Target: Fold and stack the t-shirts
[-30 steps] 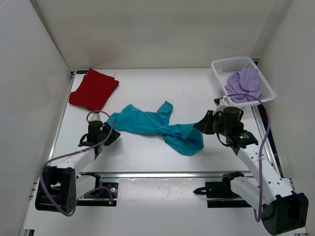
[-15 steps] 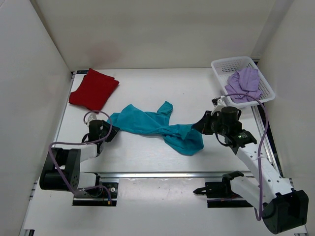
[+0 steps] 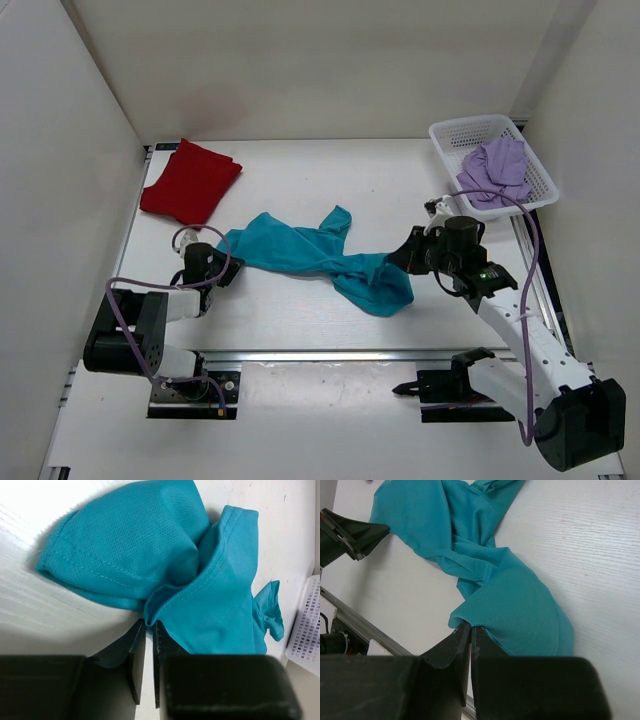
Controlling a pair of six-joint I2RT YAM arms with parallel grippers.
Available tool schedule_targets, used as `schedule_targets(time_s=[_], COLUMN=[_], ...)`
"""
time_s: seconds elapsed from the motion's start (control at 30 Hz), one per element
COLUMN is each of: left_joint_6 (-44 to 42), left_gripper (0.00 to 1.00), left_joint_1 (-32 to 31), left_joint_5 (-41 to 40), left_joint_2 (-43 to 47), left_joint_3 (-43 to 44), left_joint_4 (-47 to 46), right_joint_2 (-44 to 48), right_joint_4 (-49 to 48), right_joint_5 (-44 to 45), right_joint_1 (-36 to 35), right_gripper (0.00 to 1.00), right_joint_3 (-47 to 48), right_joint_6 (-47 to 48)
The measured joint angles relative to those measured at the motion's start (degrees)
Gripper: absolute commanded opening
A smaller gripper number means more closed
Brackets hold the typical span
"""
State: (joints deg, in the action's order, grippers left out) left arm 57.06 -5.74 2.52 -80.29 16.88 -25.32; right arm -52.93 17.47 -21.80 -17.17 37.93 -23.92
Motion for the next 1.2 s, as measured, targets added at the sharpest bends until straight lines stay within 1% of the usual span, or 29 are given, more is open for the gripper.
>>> schedule_targets(time_s=[0.07,0.1,0.23,0.4,0.5,0.6,0.63,0.7,0.77,0.83,0.9,1.0,1.07,1.13,1.2], left_joint_6=[0.0,0.0,-0.6,-1.9,-3.7,-6.5,-7.6,-10.0,-12.6,-14.6,-15.3,-14.0,-13.1,-12.8,-12.9], left_gripper=[0.14,0.12,0.00,0.00,0.00,0.00,0.00,0.00,0.00,0.00,0.00,0.00,0.01,0.00,0.00], left_joint_1=[0.0,0.0,0.0,-0.1,-1.0,-2.8,-3.3,-4.0,-4.1,-2.9,0.2,5.1,5.6,5.7,6.2], left_joint_5=[0.0,-0.1,-0.4,-0.4,0.2,2.8,4.1,7.1,10.0,13.2,16.7,20.7,22.2,23.3,23.3], left_joint_2=[0.0,0.0,0.4,3.3,7.5,13.1,14.5,16.5,17.7,19.3,21.6,26.1,28.1,28.3,27.0], left_joint_3=[0.4,0.6,1.9,3.1,4.5,8.6,11.0,18.5,28.4,38.2,45.3,49.3,49.6,49.5,48.1], left_joint_4=[0.1,0.1,1.1,3.9,7.9,14.6,16.9,23.5,29.2,33.4,34.8,34.6,34.2,34.0,33.9], right_joint_2=[-0.1,-0.1,-0.3,-0.2,0.2,1.2,1.7,2.7,3.3,3.6,3.6,2.7,2.5,1.4,-1.3], right_joint_4=[0.0,0.0,0.0,0.1,1.0,5.0,6.9,10.9,15.1,18.2,21.6,23.8,24.4,23.1,21.2], right_joint_5=[-0.1,-0.1,-0.1,0.3,1.1,3.4,4.5,7.0,9.8,12.5,15.7,19.4,20.2,18.8,14.6], right_joint_1=[-0.1,-0.1,-0.4,-0.8,-0.8,-0.7,-0.7,-0.6,-0.4,-0.5,-1.3,-3.4,-4.5,-3.8,-0.1], right_gripper=[0.00,0.00,0.00,0.00,0.00,0.00,0.00,0.00,0.00,0.01,0.00,0.01,0.00,0.00,0.00], right_joint_3=[0.0,0.0,0.0,0.0,0.0,2.1,3.6,8.6,15.7,23.8,32.9,42.8,46.4,47.5,45.9], right_joint_6=[0.0,0.0,0.0,0.0,0.0,0.2,0.3,1.0,1.9,2.8,3.6,4.5,4.8,5.1,5.6])
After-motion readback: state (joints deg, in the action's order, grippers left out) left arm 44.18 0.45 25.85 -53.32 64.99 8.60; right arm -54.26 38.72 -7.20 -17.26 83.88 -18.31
